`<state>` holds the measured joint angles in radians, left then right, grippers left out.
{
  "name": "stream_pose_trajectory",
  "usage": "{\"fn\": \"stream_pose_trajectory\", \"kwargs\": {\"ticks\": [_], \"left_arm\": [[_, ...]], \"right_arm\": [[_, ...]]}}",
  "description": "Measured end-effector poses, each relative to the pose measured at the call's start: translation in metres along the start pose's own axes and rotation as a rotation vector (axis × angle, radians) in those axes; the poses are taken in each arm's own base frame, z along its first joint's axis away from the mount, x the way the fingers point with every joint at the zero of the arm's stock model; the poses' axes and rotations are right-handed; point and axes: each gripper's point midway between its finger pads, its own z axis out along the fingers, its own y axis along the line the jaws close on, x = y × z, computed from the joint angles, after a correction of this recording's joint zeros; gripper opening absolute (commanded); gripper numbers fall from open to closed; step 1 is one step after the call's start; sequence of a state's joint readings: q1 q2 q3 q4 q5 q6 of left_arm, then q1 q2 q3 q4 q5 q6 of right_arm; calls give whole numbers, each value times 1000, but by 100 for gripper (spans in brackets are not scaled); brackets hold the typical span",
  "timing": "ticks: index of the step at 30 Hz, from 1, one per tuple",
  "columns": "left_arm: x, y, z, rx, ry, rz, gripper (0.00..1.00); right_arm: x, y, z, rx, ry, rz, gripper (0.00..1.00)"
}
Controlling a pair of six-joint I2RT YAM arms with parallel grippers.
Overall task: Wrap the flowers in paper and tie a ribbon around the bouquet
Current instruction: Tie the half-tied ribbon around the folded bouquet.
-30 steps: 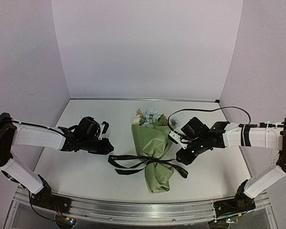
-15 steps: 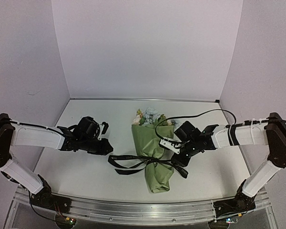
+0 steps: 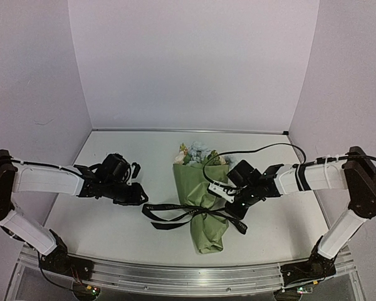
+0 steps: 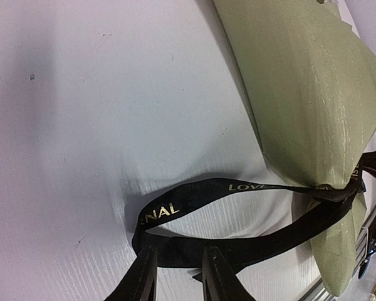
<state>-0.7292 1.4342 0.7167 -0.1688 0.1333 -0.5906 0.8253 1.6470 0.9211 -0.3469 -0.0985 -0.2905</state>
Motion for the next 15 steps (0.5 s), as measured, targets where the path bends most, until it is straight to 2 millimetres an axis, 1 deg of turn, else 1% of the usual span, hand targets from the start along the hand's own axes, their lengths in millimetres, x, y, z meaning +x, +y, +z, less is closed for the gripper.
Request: {"fn": "stream_pose_trajectory", "kwargs": {"ticks": [4,8,15], "left_arm": [[1,-1,2,-2,15,-24,29],[1,-3,4,7,29,-43,33],[4,-4,8,12,47,-59,40]], "right_arm": [[1,-2,0,13,5,18,0],[6,-10,-3,66,28,36,0],[18,-30,-23,188,68,105,0]]}}
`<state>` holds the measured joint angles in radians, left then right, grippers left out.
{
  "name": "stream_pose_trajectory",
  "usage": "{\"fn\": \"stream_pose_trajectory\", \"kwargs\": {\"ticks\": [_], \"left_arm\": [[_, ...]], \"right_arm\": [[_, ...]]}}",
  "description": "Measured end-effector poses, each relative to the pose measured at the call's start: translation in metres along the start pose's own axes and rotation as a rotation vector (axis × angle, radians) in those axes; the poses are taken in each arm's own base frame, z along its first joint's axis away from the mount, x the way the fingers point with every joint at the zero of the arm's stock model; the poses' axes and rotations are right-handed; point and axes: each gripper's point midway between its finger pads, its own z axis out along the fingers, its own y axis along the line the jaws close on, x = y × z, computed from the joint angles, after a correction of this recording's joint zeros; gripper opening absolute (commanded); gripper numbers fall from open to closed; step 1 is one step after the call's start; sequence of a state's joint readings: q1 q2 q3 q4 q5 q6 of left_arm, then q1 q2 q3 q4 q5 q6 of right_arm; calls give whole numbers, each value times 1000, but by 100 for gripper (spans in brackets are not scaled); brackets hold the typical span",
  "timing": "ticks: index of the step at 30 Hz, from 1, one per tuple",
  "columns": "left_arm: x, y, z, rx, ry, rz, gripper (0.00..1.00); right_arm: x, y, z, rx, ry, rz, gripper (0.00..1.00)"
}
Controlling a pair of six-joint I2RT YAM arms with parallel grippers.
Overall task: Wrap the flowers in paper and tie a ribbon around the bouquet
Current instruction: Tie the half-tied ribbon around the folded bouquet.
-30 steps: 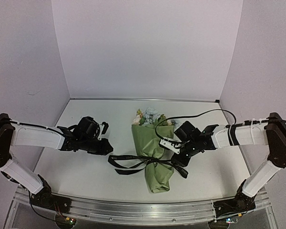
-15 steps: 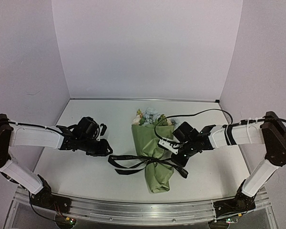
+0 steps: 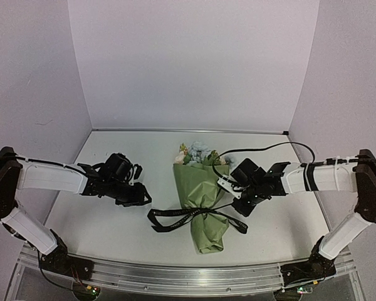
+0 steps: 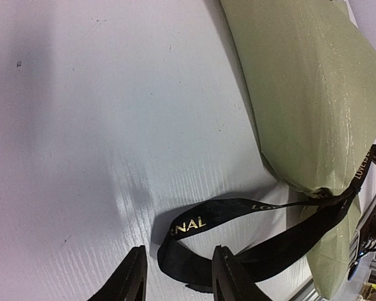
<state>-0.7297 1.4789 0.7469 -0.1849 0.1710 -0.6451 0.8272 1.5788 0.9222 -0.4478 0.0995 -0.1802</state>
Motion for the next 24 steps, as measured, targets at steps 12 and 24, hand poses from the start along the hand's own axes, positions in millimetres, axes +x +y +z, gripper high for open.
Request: {"fn": "stream_pose_trajectory", "kwargs": {"ticks": [12,24], "left_arm": [[20,-26,12,29,76,50,49],[18,-83,34,79,112,145,68]], "right_arm": [[25,-35,-20,197,62,89,0],[46,-6,-8,92,119,236,0]]}}
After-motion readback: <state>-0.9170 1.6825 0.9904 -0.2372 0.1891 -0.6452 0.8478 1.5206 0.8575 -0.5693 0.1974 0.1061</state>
